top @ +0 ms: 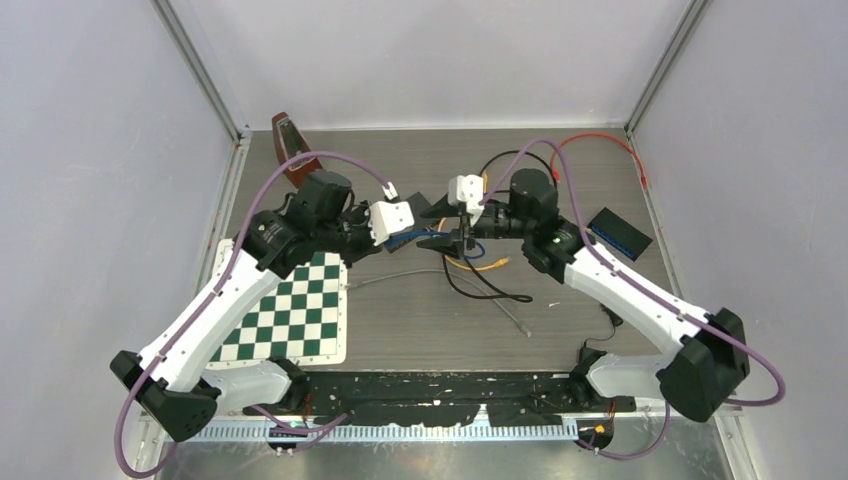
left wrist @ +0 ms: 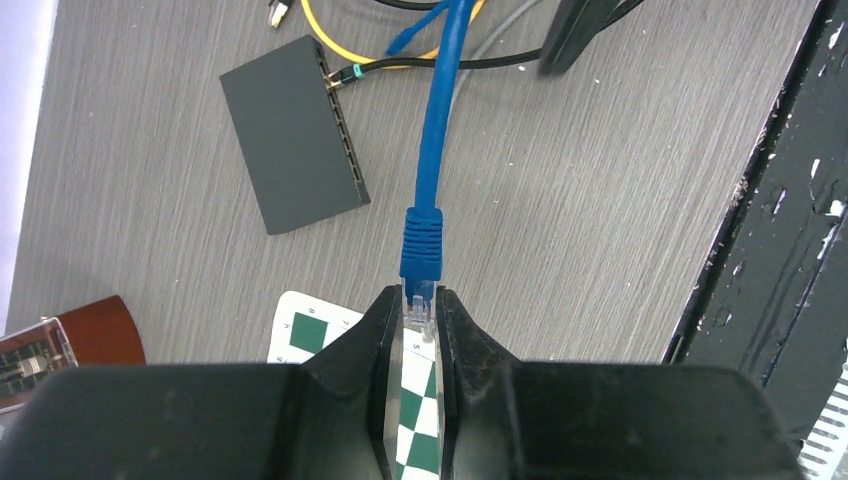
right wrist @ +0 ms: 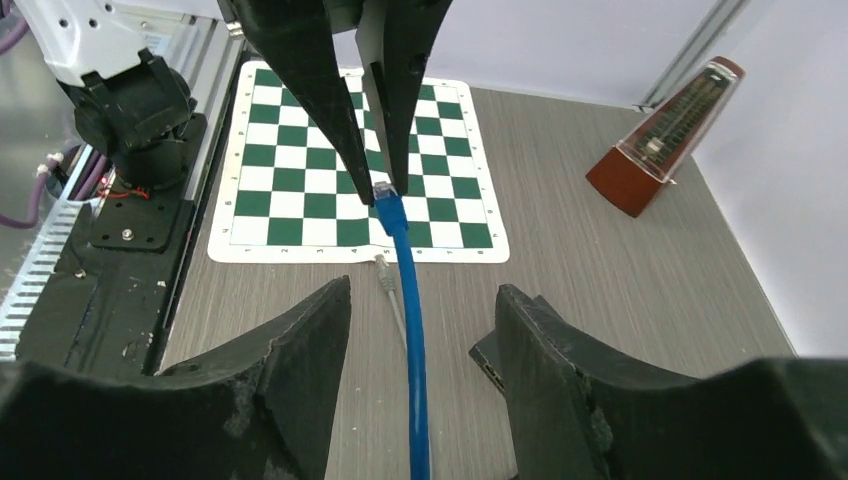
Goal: Insert the plug into the switch port
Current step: Pick up the connector from the center of the board.
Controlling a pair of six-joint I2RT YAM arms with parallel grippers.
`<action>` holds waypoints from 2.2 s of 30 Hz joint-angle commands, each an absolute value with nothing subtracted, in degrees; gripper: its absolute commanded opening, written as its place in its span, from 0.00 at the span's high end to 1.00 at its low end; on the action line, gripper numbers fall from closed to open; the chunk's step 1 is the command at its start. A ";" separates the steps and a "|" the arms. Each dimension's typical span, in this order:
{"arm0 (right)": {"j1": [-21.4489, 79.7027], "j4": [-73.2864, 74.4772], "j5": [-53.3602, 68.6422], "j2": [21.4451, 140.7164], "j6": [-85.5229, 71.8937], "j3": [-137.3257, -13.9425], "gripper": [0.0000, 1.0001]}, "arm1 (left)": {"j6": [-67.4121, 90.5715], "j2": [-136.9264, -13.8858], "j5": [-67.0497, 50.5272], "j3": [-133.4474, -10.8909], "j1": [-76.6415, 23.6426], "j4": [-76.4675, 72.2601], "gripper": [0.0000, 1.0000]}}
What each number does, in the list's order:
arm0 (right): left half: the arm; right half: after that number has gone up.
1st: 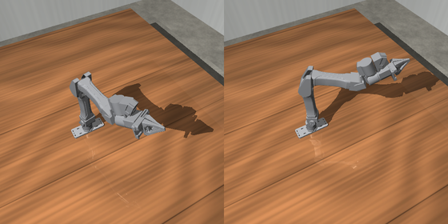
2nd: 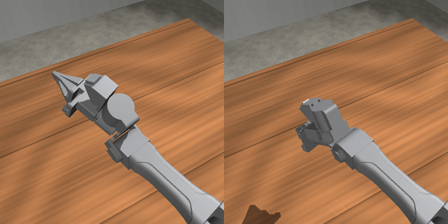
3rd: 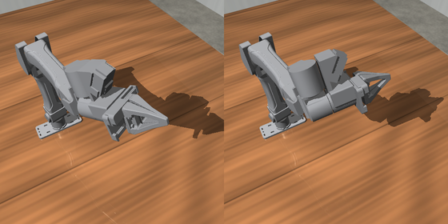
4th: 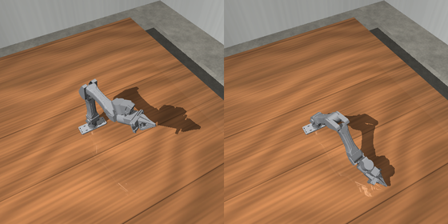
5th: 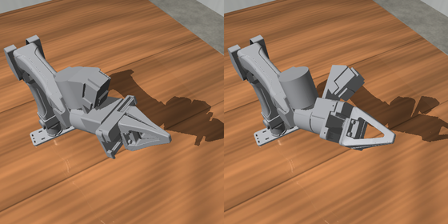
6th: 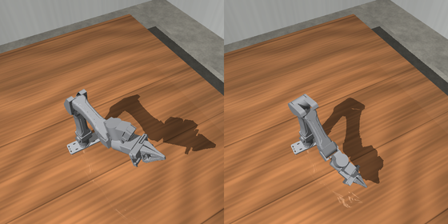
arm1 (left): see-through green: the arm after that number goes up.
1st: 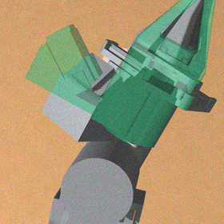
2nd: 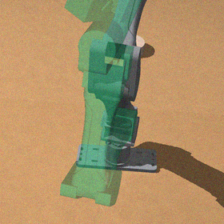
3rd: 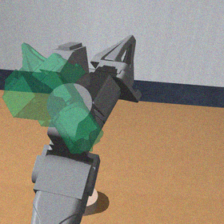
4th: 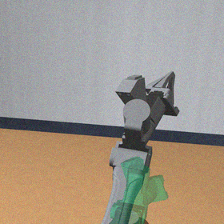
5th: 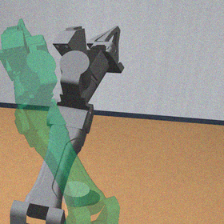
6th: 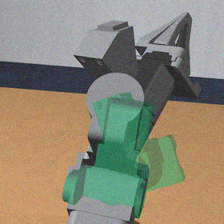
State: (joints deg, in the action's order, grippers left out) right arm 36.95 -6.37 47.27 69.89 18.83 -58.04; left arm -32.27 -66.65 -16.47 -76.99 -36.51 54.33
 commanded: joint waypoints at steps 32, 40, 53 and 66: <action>46.24 -18.60 39.88 79.61 23.43 -56.18 0.58 | -32.74 -62.19 -17.05 -71.72 -37.66 50.06 1.00; 46.19 -14.31 42.59 78.58 22.49 -56.64 0.56 | -32.53 -61.94 -16.01 -71.44 -37.62 50.30 1.00; 46.31 -14.36 44.11 79.58 21.35 -56.91 0.54 | -32.43 -62.46 -16.52 -71.65 -37.66 50.41 1.00; 47.02 -19.31 40.51 79.97 21.21 -54.35 0.93 | -29.00 -61.69 -13.17 -69.59 -37.52 46.78 1.00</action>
State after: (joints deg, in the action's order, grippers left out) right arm 46.33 -14.35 42.28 80.77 21.61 -56.10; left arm -31.70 -63.16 -15.77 -70.11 -37.52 52.18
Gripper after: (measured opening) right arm 0.171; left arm 0.153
